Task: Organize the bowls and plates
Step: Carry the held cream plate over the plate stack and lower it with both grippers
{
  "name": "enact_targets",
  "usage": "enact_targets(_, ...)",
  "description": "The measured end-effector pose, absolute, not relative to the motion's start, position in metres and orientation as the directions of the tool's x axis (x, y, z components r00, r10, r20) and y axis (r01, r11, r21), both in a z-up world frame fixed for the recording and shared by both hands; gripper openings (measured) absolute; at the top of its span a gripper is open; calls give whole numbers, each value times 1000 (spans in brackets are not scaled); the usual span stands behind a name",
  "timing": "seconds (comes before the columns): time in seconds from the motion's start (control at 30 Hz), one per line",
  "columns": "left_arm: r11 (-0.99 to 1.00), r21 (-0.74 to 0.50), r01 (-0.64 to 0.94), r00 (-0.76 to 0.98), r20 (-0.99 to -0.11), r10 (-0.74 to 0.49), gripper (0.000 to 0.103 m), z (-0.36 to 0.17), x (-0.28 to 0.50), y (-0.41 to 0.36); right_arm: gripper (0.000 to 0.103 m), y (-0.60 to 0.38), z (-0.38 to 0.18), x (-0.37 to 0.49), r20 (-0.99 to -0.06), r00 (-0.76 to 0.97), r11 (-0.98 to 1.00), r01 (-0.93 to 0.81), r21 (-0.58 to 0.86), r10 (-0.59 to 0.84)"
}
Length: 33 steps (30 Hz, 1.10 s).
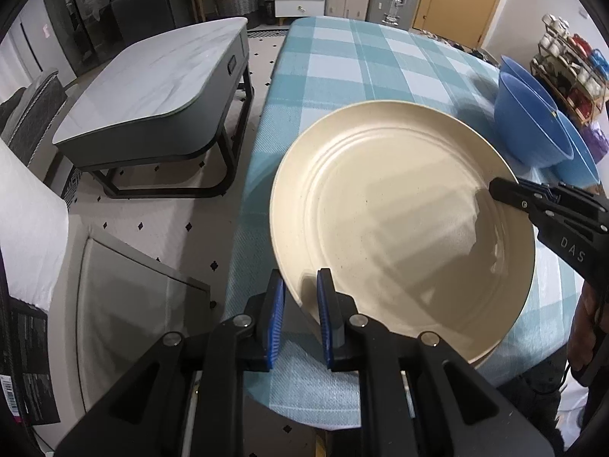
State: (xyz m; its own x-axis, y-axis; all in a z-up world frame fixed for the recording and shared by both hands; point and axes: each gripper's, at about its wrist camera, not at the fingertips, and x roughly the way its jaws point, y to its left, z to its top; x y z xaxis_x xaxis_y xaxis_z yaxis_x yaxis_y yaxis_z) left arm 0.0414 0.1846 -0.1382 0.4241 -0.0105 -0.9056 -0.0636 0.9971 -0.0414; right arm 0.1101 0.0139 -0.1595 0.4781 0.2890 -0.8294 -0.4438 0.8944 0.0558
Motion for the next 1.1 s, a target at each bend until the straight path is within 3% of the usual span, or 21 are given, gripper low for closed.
enact_targets(0.77,1000,1,-16,420,-907,7,16,-149,31,172,12,10,-166,80,-829,509,881,-471,-42,232)
enact_targets(1.1,1000,-8,-20,427,-904,2,25,-150,30,168,14,14,-167,76,-832,518,865,-493,-97,201)
